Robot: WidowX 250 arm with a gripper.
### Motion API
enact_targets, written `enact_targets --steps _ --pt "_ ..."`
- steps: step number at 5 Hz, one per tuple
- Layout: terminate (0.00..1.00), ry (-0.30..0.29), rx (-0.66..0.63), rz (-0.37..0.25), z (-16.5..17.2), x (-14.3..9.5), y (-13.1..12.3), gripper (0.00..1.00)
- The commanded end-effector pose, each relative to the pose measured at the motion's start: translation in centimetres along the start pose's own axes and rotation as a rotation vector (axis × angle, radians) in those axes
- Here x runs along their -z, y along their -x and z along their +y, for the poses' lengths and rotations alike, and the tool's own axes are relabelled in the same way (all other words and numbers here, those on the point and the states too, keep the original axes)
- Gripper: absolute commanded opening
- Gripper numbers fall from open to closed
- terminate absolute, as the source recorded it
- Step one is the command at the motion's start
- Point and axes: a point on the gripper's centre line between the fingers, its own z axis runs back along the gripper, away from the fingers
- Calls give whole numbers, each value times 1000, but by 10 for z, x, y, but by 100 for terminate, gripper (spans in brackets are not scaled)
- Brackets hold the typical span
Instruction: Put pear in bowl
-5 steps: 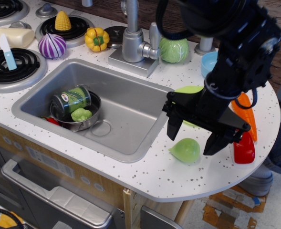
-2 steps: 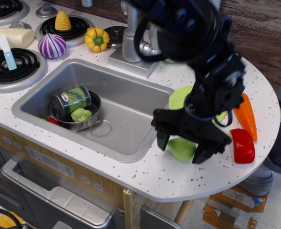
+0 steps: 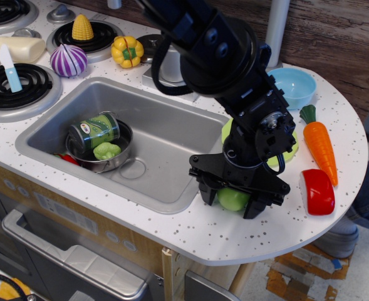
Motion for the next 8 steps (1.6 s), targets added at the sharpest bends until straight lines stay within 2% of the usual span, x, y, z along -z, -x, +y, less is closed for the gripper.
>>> enact_targets --steps 1,2,3,5,6,7,8 --pt "0 3 -32 -3 3 -2 -4 0" --pt "0 -20 -17 15 8 -18 -13 0" --pt "0 -46 4 19 7 -49 -44 0" --pt "0 -67 62 -32 -6 -66 -124 0" --pt "0 -45 88 -62 -11 -61 -165 0" --pt "0 -53 125 -121 -11 -49 -191 0" --pt "0 -37 170 -171 -4 -35 -213 0"
